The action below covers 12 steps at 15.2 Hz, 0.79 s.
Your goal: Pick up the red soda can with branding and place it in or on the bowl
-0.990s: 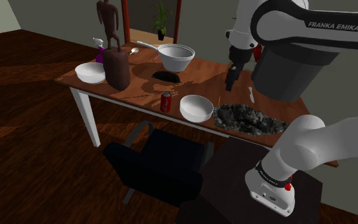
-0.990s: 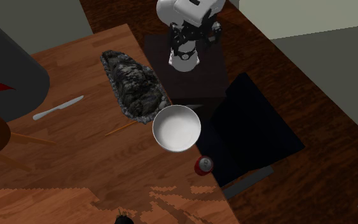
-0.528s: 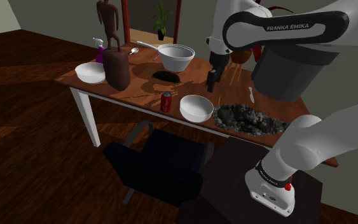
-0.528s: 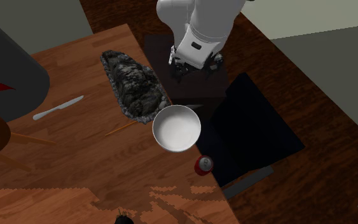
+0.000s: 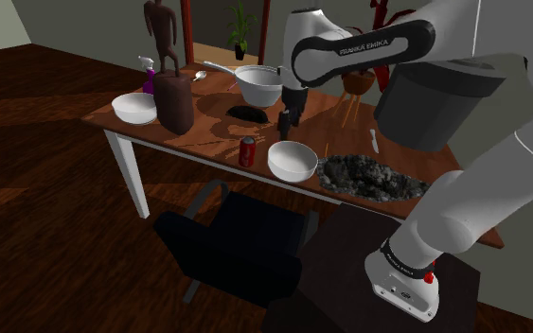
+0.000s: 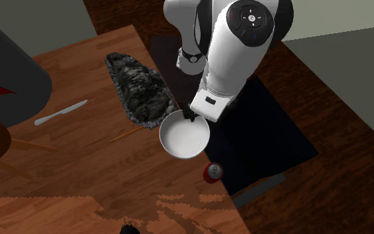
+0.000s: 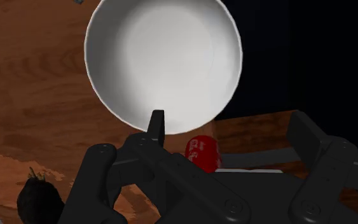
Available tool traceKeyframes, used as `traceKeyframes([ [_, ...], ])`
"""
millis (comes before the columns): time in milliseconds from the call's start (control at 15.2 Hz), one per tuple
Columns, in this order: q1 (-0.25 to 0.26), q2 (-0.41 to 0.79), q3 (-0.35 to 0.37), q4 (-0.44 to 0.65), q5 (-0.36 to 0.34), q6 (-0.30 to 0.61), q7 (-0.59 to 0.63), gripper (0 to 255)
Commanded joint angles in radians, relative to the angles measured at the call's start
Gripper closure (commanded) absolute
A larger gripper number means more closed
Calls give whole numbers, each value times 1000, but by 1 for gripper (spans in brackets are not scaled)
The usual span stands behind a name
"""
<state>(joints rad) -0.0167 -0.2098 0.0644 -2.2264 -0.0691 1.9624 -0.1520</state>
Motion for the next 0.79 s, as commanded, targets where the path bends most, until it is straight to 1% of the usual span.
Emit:
traceKeyframes([
  [0, -1, 91, -2, 60, 2, 32, -8, 0],
  [396, 4, 324, 3, 237, 14, 90, -23, 0],
  [726, 10, 521, 9, 423, 23, 102, -35, 0],
])
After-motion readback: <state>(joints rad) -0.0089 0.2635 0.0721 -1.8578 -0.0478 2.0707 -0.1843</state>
